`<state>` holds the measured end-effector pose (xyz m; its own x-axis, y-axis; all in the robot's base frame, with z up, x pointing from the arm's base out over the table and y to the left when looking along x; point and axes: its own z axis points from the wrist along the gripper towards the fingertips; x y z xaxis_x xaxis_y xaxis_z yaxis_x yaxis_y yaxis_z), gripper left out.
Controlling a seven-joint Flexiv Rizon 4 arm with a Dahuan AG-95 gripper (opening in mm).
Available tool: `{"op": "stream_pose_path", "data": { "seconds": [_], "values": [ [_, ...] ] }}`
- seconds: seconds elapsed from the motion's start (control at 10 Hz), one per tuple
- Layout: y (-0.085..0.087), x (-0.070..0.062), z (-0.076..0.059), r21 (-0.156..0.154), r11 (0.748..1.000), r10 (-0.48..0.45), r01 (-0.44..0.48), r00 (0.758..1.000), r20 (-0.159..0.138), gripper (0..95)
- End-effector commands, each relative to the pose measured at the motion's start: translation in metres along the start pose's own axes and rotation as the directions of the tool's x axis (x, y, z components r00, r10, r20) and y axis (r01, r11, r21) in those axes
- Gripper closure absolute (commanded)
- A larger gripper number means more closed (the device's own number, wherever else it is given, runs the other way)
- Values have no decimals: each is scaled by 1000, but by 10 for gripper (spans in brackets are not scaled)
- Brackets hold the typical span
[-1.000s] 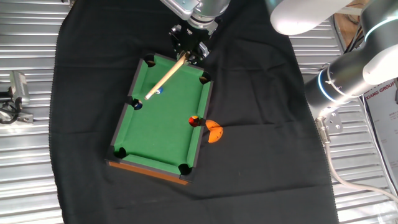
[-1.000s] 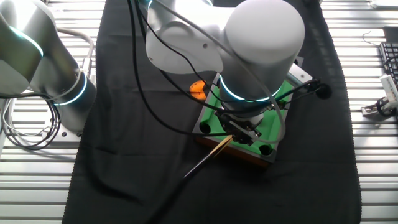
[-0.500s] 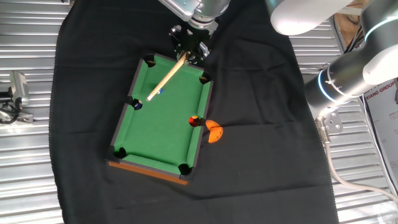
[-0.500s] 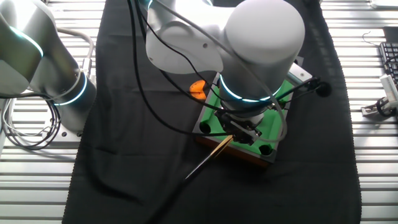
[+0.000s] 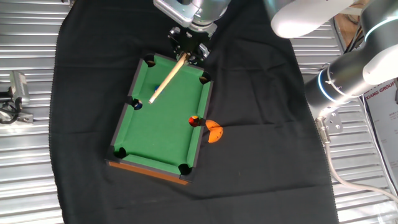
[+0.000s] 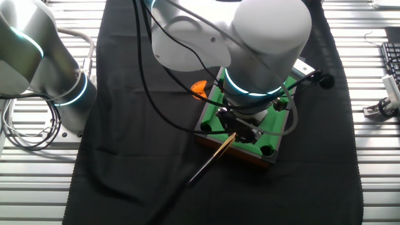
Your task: Hit the pool ball
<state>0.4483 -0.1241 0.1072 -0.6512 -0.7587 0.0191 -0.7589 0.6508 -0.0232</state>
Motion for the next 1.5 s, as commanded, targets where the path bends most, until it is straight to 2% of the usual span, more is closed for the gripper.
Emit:
{"op": "stream_pose_path", "data": {
  "seconds": [0.1,0.7,1.2,1.5],
  "values": [
    [0,0,-1,-9,1000,27,-27,999,19,950],
    [0,0,-1,-4,999,42,-42,998,47,950],
    [0,0,-1,15,999,47,-48,997,56,950],
    [0,0,-1,16,998,53,-54,997,55,950]
  ]
}}
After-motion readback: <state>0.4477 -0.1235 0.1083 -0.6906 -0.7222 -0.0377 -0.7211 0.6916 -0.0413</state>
